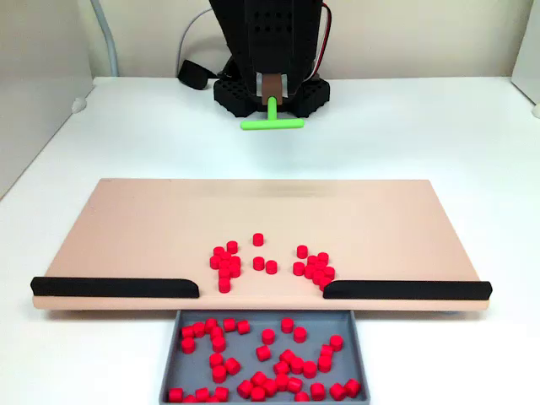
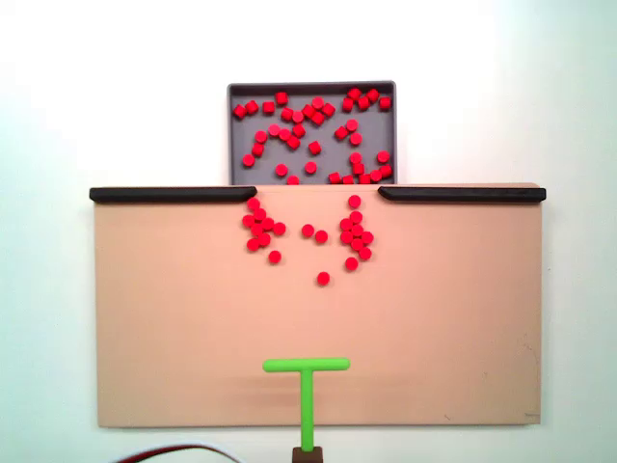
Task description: Gather the bottom side granules
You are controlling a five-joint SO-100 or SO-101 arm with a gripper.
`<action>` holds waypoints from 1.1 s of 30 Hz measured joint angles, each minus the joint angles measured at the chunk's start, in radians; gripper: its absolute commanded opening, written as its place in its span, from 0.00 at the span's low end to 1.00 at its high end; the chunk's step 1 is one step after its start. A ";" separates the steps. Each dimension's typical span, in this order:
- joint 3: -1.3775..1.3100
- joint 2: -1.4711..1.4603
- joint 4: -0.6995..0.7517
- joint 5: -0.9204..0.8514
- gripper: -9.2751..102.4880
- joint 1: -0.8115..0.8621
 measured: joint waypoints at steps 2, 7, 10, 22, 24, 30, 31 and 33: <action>0.000 0.000 0.000 0.000 0.08 -0.008; 0.000 0.000 0.000 0.000 0.08 -0.031; 0.000 0.000 0.000 0.000 0.08 -0.031; 0.000 0.000 0.000 0.000 0.08 -0.031; 0.000 0.000 0.000 0.000 0.08 -0.031; 0.000 0.000 0.000 0.000 0.08 -0.031; 0.000 0.000 0.000 0.000 0.08 -0.031; 0.000 0.000 0.000 0.000 0.08 -0.031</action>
